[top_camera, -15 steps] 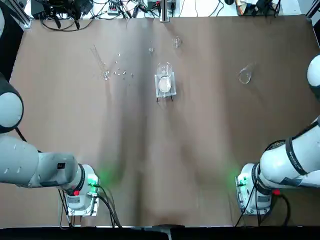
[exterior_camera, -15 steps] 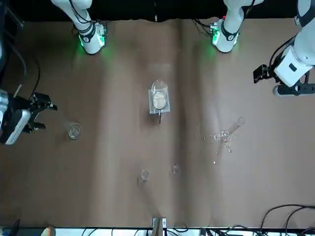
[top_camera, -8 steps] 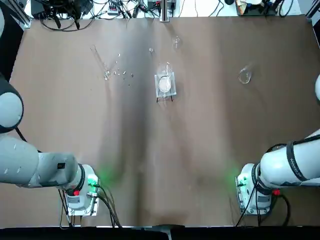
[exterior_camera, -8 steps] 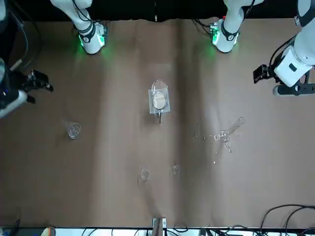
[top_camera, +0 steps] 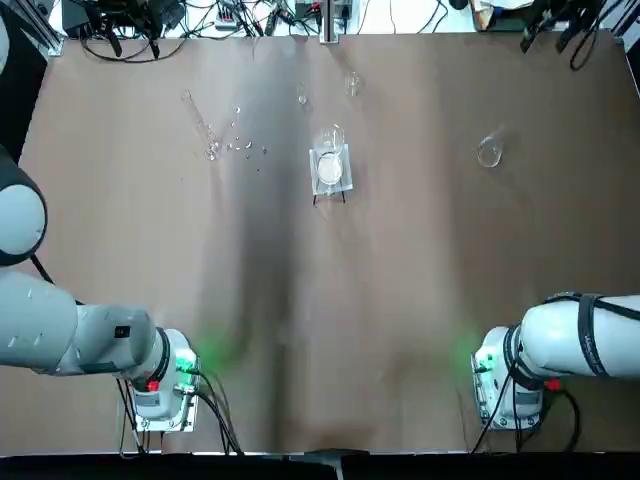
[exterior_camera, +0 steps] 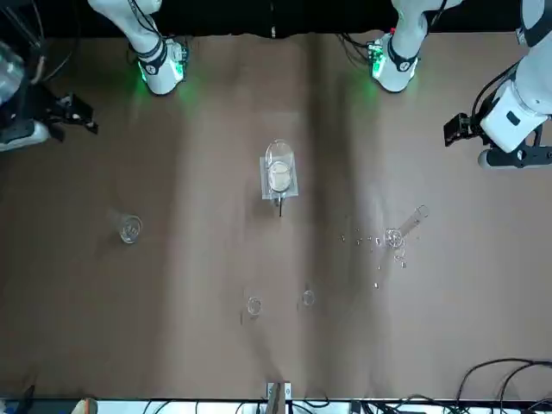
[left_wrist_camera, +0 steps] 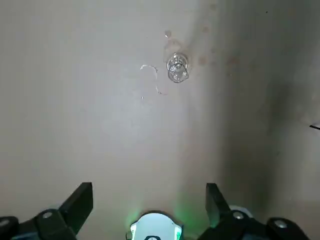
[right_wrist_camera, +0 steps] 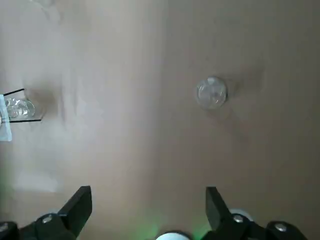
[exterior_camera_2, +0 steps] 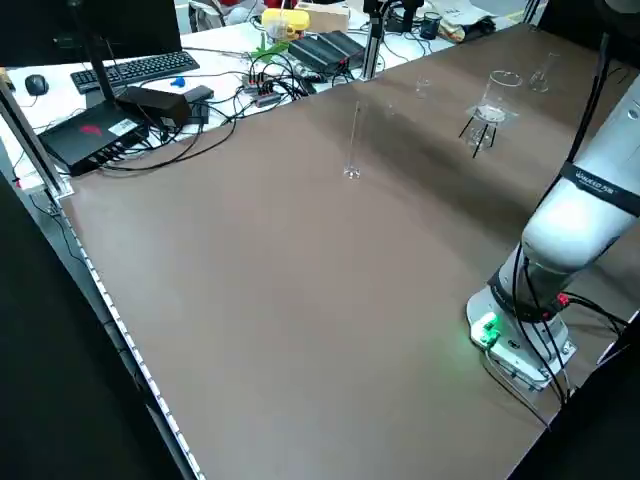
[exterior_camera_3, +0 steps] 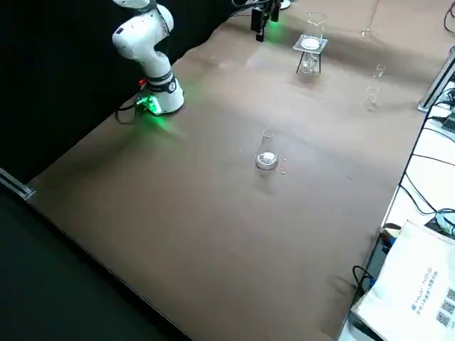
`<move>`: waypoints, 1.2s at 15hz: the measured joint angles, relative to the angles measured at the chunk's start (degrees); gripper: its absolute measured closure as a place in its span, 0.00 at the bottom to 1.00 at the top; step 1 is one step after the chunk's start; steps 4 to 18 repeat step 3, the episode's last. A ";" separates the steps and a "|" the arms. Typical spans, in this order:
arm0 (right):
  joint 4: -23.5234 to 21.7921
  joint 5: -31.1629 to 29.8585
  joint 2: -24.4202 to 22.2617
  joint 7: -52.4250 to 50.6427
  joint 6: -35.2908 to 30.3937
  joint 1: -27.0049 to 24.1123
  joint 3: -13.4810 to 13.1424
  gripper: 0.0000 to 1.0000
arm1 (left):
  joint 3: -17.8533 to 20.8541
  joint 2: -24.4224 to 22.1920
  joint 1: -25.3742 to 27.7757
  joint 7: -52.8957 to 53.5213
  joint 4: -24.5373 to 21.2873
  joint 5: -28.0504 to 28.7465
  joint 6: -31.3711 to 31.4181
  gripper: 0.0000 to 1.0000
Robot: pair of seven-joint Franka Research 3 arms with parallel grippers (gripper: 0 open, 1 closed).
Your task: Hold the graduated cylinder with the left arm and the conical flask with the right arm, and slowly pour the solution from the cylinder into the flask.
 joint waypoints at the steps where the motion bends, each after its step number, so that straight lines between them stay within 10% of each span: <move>1: -1.58 -0.11 -1.01 1.17 -0.07 0.42 0.25 0.00 | 0.00 0.00 0.00 0.00 0.00 0.00 0.00 0.00; 18: -2.61 -0.21 -1.74 1.80 -1.42 0.64 0.48 0.00 | 0.00 0.00 0.00 0.00 0.00 0.00 0.00 0.00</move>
